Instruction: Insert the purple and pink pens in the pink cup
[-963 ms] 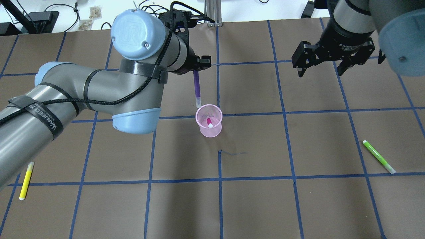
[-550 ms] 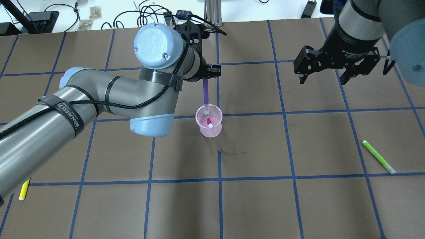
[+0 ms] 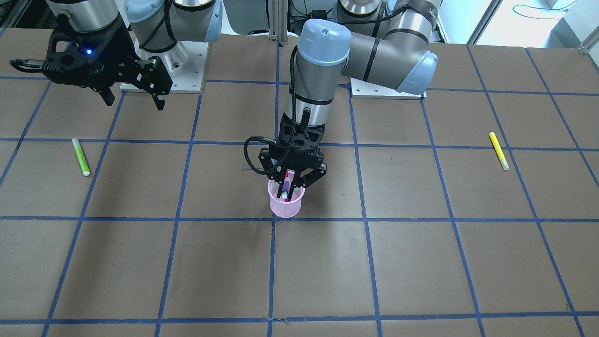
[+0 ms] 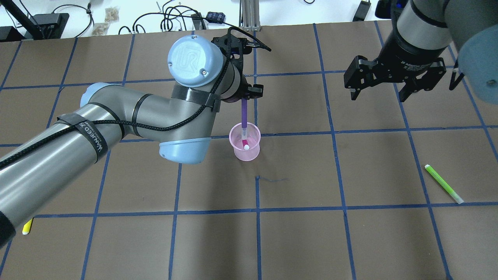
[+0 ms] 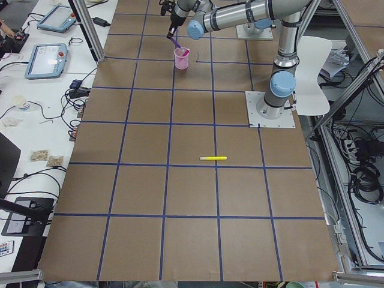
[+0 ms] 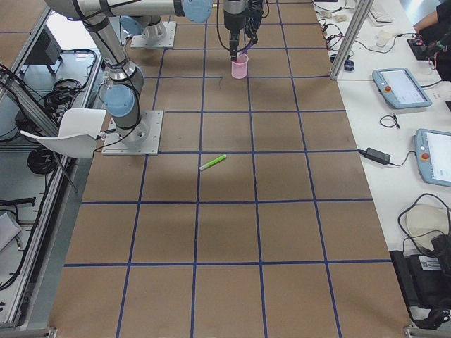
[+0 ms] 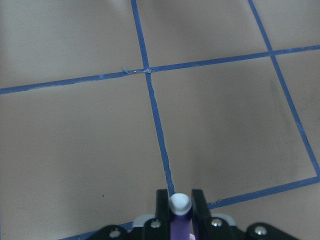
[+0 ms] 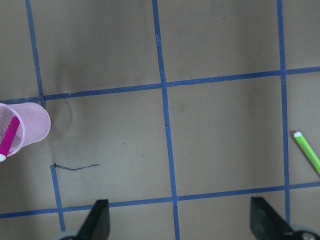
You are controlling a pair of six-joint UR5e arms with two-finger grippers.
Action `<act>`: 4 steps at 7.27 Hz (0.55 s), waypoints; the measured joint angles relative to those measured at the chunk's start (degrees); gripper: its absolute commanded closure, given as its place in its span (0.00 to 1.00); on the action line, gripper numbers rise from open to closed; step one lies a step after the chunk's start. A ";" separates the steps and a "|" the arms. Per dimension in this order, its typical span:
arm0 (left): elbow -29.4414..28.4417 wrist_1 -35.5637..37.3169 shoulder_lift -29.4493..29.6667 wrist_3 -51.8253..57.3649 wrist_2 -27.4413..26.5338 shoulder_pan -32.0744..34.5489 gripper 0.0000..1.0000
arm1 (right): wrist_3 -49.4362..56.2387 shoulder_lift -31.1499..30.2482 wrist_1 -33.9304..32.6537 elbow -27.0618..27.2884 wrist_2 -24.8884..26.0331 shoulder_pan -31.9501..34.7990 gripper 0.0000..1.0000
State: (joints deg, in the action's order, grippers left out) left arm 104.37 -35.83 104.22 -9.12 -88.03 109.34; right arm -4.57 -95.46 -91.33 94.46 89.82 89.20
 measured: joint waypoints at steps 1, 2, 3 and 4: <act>0.88 -0.02 0.00 0.46 -0.33 0.04 1.00 | 0.00 -0.02 0.05 0.01 0.07 0.00 0.00; 1.57 -0.01 -0.12 1.15 -0.58 0.06 1.00 | 0.01 0.09 0.05 0.02 -0.02 0.01 0.00; 1.78 0.03 -0.11 1.56 -0.68 0.07 1.00 | 0.05 0.29 -0.10 0.10 -0.34 0.01 0.00; 1.75 0.05 -0.03 1.74 -0.70 0.06 1.00 | 0.06 0.36 -0.14 0.22 -0.41 0.00 0.00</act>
State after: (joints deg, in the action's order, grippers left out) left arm 106.12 -35.78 104.19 -7.39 -88.73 109.41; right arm -4.51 -95.10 -91.47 94.68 89.41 89.20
